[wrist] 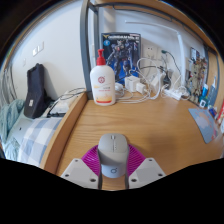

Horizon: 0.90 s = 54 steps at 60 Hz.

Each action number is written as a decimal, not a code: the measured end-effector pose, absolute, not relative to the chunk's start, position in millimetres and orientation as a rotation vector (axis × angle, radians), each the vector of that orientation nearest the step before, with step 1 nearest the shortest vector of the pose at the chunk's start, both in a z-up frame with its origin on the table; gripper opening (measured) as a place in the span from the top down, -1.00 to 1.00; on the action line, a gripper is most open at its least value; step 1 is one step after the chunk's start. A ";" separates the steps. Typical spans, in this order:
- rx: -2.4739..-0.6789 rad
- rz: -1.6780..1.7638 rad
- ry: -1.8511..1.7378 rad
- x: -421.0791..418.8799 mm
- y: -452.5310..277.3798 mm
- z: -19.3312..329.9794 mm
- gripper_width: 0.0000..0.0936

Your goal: Arrange mouse

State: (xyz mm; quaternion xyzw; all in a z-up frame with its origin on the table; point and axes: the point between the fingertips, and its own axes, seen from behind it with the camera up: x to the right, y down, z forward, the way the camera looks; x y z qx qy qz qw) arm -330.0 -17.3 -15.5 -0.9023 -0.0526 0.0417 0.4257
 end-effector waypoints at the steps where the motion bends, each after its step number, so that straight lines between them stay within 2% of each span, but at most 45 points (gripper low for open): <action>1: -2.259 0.102 -0.141 -329.6 -17.9 -15.9 0.36; 9: -2.272 0.162 -0.144 -331.4 -17.3 -12.1 0.38; 14: -2.266 0.202 -0.181 -323.0 -15.4 11.5 0.38; 21: -2.181 0.187 -0.262 -280.6 -4.4 98.8 0.38; 28: -2.076 0.148 -0.230 -195.0 11.4 190.1 0.38; 33: -2.040 0.123 -0.190 -125.2 23.8 224.0 0.38; 37: -2.028 0.070 -0.180 -66.7 34.4 233.0 0.38; 42: -2.037 0.042 -0.146 -2.0 45.3 227.1 0.38; 47: -2.076 -0.031 -0.135 58.6 56.2 206.7 0.38; 54: -2.143 -0.073 -0.109 114.1 69.3 161.1 0.38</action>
